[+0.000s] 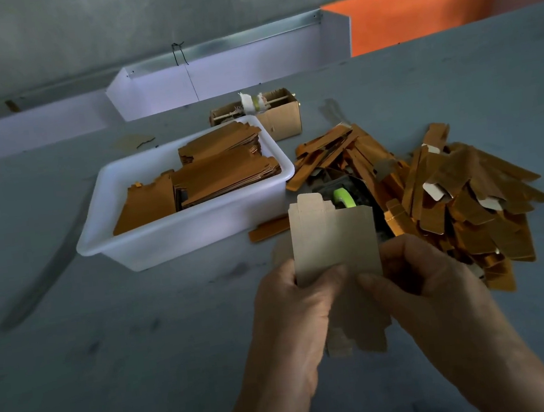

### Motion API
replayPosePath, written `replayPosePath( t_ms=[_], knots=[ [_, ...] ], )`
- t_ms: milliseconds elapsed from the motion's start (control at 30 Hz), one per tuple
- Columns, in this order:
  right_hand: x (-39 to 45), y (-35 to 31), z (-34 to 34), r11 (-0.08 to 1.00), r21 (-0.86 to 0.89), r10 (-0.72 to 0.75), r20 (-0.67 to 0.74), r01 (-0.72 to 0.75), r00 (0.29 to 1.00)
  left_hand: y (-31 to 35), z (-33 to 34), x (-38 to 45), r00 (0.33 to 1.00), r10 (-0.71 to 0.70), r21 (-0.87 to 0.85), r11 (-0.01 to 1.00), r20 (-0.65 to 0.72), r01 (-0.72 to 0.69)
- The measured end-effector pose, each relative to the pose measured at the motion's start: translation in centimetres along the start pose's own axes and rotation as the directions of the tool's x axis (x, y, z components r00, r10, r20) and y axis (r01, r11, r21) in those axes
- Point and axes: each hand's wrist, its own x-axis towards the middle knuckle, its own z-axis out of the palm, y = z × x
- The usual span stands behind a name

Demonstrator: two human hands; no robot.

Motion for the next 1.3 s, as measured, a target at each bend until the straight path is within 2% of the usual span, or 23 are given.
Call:
replayPosePath(
  t_ms=[67, 133, 233, 333, 467, 600, 700, 767, 833, 967, 1033, 1100, 1167, 1233, 1267, 1300],
  knots=[
    [-0.4, -0.5, 0.4, 0.999, -0.016, -0.041, -0.019, 0.041, 0.999, -0.1, 0.2, 0.0, 0.999, 0.036, 0.023, 0.999, -0.027, -0.035],
    [-0.8, -1.3, 0.8, 0.996, 0.069, -0.057, 0.02, 0.056, 0.998, -0.1, 0.4, -0.2, 0.999, 0.05, 0.026, 0.998, -0.005, -0.049],
    [-1.0, -1.6, 1.0, 0.984, 0.158, -0.095, 0.086, 0.081, 0.992, -0.2, 0.2, -0.4, 0.995, 0.057, 0.047, 0.997, 0.085, -0.061],
    [-0.6, -0.9, 0.6, 0.994, 0.093, -0.069, 0.092, 0.06, 0.993, -0.1, -0.4, -0.6, 0.972, 0.021, 0.035, 0.999, 0.233, -0.03],
    [-0.3, -1.0, 0.1, 0.998, 0.068, -0.013, 0.163, 0.002, 0.987, 0.1, -0.8, -0.8, 0.96, 0.082, 0.101, 0.989, 0.266, -0.112],
    [-0.1, -0.9, -0.6, 0.999, -0.006, 0.052, 0.01, -0.052, 0.999, 0.3, -1.7, -1.0, 0.925, 0.001, 0.071, 0.997, 0.379, -0.03],
    [-0.1, -0.9, -0.6, 0.962, 0.193, 0.164, 0.159, -0.193, 0.974, 0.8, -1.9, -1.4, 0.896, -0.026, 0.067, 0.998, 0.443, -0.004],
    [-0.2, -0.8, -0.5, 0.922, 0.309, 0.175, 0.207, -0.234, 0.963, 0.7, -1.7, -1.4, 0.912, -0.062, 0.048, 0.998, 0.406, 0.046],
    [-0.2, -0.4, -0.4, 0.91, 0.341, 0.18, 0.189, -0.236, 0.965, 0.3, -1.5, -1.4, 0.949, -0.068, 0.055, 0.997, 0.308, 0.053],
    [-0.3, -0.2, 0.0, 0.9, 0.363, 0.198, 0.149, -0.24, 0.969, -0.5, -0.8, -1.9, 0.993, 0.041, 0.066, 0.997, 0.112, -0.048],
    [-0.3, 0.1, 0.3, 0.893, 0.384, 0.205, 0.112, -0.233, 0.972, -1.0, -0.2, -2.1, 0.987, 0.161, 0.173, 0.972, -0.016, -0.156],
    [-0.4, 0.1, 0.7, 0.878, 0.412, 0.227, 0.092, -0.245, 0.969, -1.2, 0.3, -2.6, 0.918, 0.386, 0.406, 0.857, -0.097, -0.317],
    [-0.6, -0.1, 1.1, 0.859, 0.443, 0.249, 0.078, -0.258, 0.965, -1.4, 0.9, -2.8, 0.817, 0.577, 0.715, 0.561, 0.025, -0.418],
    [-0.8, -0.3, 1.4, 0.851, 0.452, 0.271, 0.055, -0.266, 0.961, -1.9, 1.8, -3.6, 0.761, 0.632, 0.881, 0.266, 0.146, -0.391],
    [-0.9, -0.3, 1.5, 0.861, 0.433, 0.274, 0.043, -0.265, 0.961, -2.0, 2.1, -3.7, 0.753, 0.64, 0.92, 0.187, 0.152, -0.345],
    [-1.1, -0.4, 1.7, 0.877, 0.403, 0.269, 0.036, -0.26, 0.962, -2.1, 2.3, -3.7, 0.763, 0.632, 0.939, 0.162, 0.136, -0.302]
  ],
)
